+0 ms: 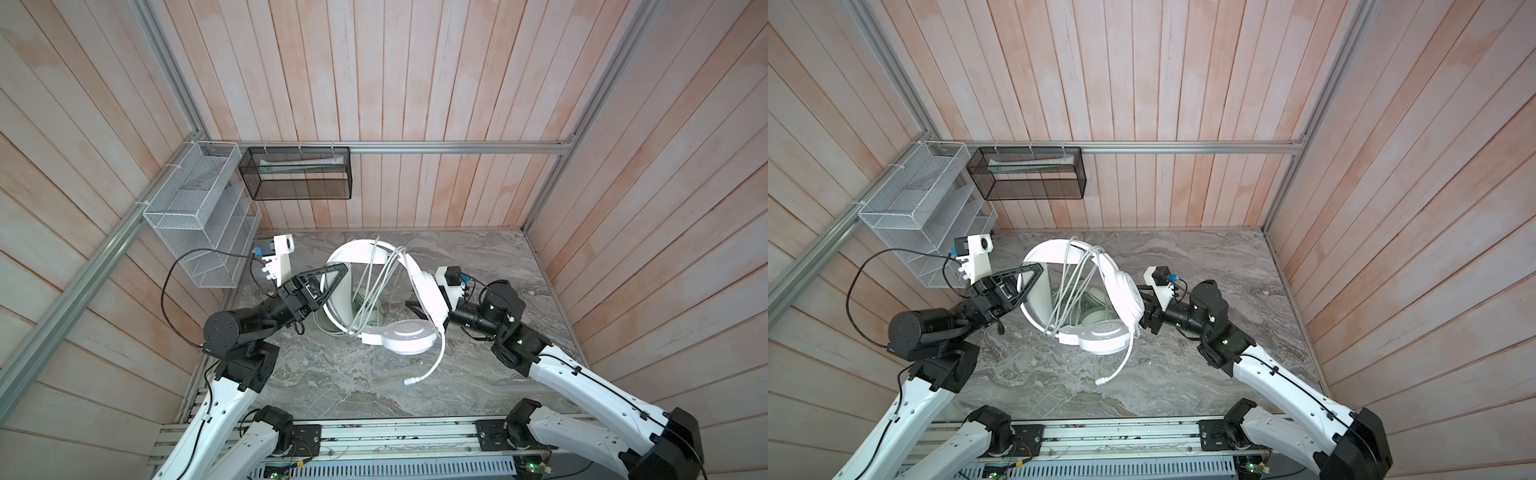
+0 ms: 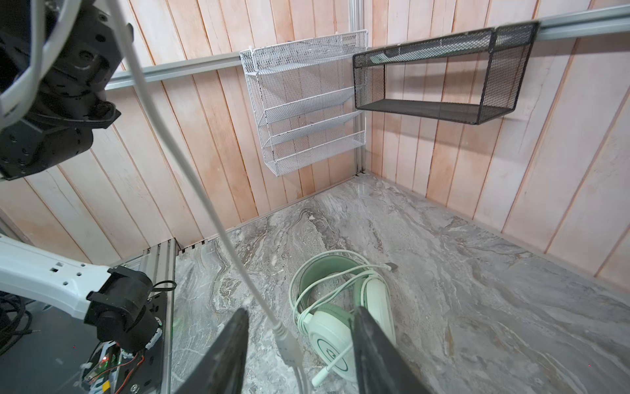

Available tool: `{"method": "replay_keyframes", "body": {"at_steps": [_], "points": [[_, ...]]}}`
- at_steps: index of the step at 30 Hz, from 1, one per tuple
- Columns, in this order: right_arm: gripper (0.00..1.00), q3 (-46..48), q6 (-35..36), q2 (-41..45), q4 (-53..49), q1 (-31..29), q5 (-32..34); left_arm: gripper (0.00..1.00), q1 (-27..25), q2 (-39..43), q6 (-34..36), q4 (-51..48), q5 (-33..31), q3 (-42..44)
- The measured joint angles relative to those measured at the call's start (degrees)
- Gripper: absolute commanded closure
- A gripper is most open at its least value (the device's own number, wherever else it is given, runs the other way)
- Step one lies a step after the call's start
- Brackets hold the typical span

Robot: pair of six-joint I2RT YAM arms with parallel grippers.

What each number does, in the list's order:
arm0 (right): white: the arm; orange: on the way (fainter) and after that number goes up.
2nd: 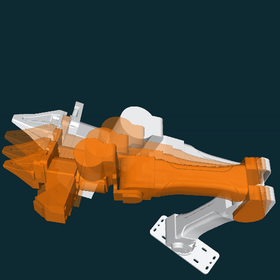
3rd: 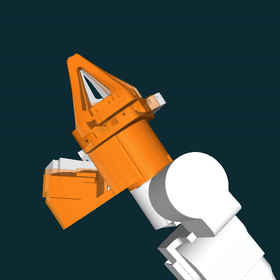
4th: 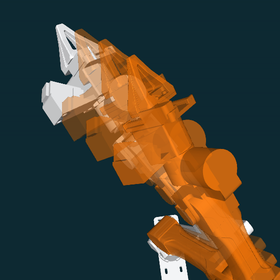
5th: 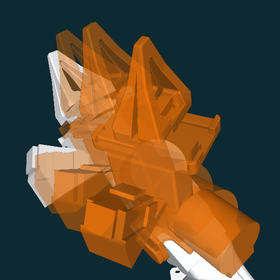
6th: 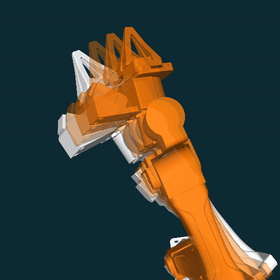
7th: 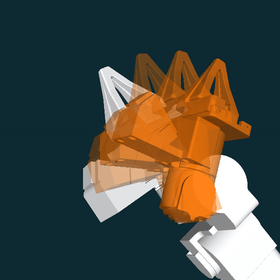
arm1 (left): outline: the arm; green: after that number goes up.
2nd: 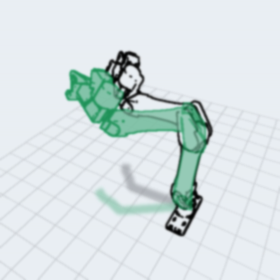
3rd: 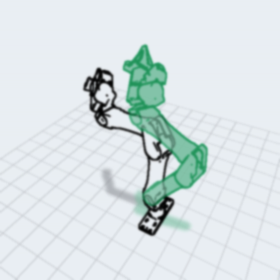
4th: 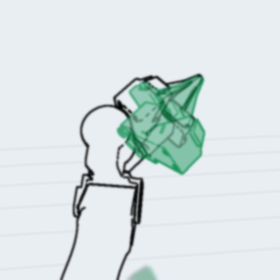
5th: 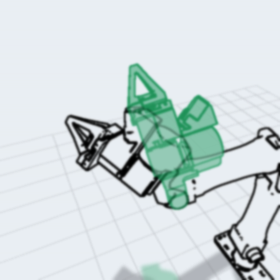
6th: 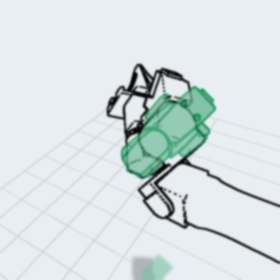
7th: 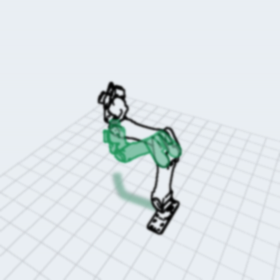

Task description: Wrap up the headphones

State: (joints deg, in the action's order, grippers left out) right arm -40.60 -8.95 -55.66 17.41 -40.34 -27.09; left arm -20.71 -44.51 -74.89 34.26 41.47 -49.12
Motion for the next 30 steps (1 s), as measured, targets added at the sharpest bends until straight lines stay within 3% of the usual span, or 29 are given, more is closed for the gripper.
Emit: {"method": "replay_keyframes", "body": {"at_steps": [9,14,16,17,30], "points": [[0.35,10.2,-4.2,4.2,4.5,-0.1,0.7,1.00,0.0,-2.2,-2.0,-0.5,-4.6,-3.3],[0.24,16.7,-6.9,9.6,7.8,-0.7,4.3,1.00,-0.1,-4.2,-3.8,-2.3,-7.5,-5.2],[0.03,19.6,-8.6,11.5,10.0,-1.2,6.2,1.00,-0.1,-4.9,-4.3,-3.5,-8.8,-5.6],[0.01,21.1,-9.5,12.3,11.1,-1.6,7.2,1.00,-0.1,-5.4,-4.5,-4.3,-9.2,-5.9],[0.02,34.4,-17.4,11.8,24.4,-7.3,21.2,1.00,-0.1,-8.4,-2.5,-11.9,-10.4,-10.2]]}}
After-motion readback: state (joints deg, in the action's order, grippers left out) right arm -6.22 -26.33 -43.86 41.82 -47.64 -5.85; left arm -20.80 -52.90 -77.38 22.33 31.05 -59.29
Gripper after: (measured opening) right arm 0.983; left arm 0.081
